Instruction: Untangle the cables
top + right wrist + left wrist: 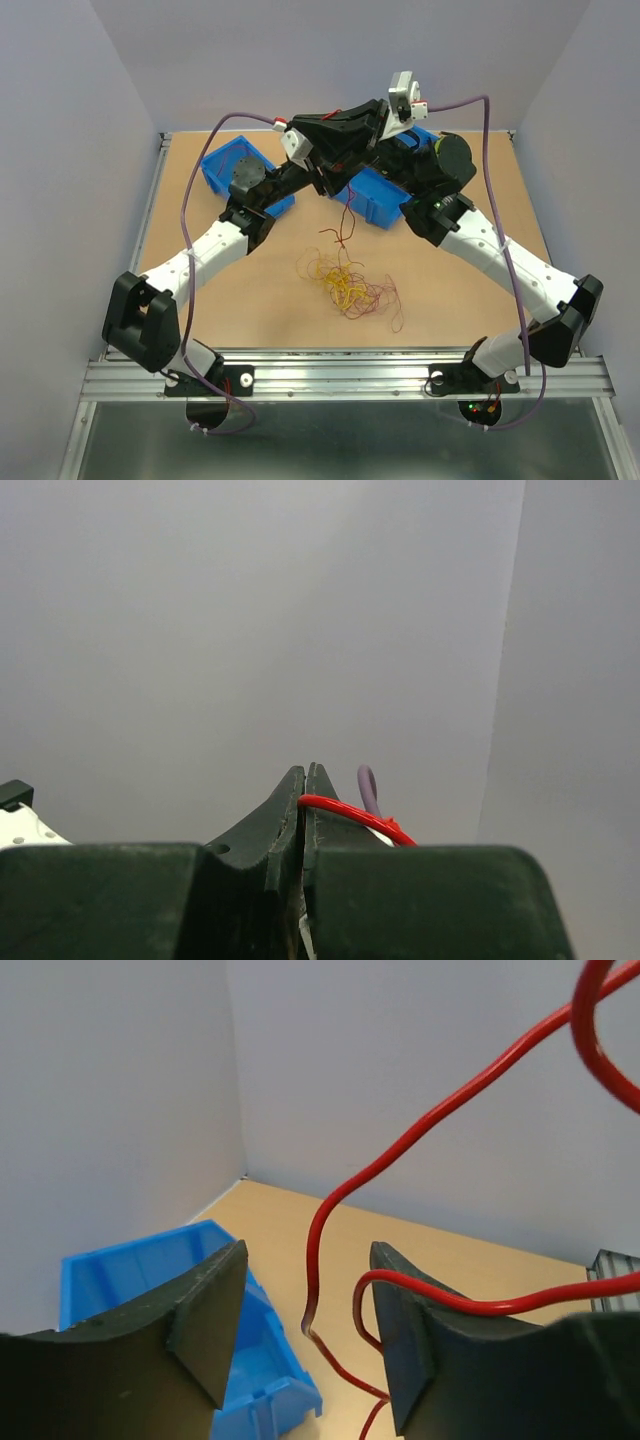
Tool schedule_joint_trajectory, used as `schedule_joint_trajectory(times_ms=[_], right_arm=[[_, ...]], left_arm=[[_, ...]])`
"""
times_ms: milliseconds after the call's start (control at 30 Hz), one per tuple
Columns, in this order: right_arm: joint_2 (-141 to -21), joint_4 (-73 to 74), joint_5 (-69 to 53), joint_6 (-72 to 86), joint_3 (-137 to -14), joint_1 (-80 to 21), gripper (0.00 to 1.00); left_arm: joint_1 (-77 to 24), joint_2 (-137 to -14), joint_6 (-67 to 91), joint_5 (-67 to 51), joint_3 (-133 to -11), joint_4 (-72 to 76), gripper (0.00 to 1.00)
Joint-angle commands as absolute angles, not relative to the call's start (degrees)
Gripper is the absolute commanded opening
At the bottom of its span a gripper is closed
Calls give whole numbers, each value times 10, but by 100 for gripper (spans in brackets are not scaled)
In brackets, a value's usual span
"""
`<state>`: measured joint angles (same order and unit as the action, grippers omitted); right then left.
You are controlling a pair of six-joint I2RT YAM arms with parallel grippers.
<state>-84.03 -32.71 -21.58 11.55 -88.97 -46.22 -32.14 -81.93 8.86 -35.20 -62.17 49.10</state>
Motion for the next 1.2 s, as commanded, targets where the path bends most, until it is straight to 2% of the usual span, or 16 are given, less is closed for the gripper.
schedule_joint_trajectory(times_ms=[0, 100, 133, 200, 500, 600, 700, 833, 900, 967, 1067, 1167], right_arm=[[-817, -365, -230, 144, -898, -466, 1], [-819, -366, -233, 154, -917, -466, 1], [-823, -365, -233, 156, -925, -465, 0], [-824, -364, -230, 163, -939, -465, 1], [-859, -355, -217, 180, -1049, -466, 1], [-867, -354, -208, 181, -1078, -465, 1], [-855, -354, -178, 171, -1069, -466, 0], [-803, -354, -115, 136, -957, -466, 1], [-745, -368, -70, 108, -895, -466, 1], [-697, -391, -34, 98, -782, -466, 0], [-577, -396, -4, 106, -649, -465, 1], [-513, -357, 34, 133, -533, -465, 1]], left_arm=[[-323, -818, 92, -378, -639, 541, 54], [-323, -826, 91, -382, -636, 542, 34], [-322, -829, 92, -389, -635, 542, 22], [-323, -837, 97, -401, -630, 547, 14], [-330, -878, 125, -438, -581, 602, 9], [-335, -895, 122, -446, -573, 603, 0], [-334, -894, 109, -442, -566, 594, 0], [-333, -847, 73, -422, -573, 525, 0], [-332, -829, 56, -380, -594, 417, 0], [-323, -819, 46, -321, -627, 322, 0], [-288, -792, 22, -278, -628, 278, 0], [-269, -769, -11, -261, -638, 224, 0]])
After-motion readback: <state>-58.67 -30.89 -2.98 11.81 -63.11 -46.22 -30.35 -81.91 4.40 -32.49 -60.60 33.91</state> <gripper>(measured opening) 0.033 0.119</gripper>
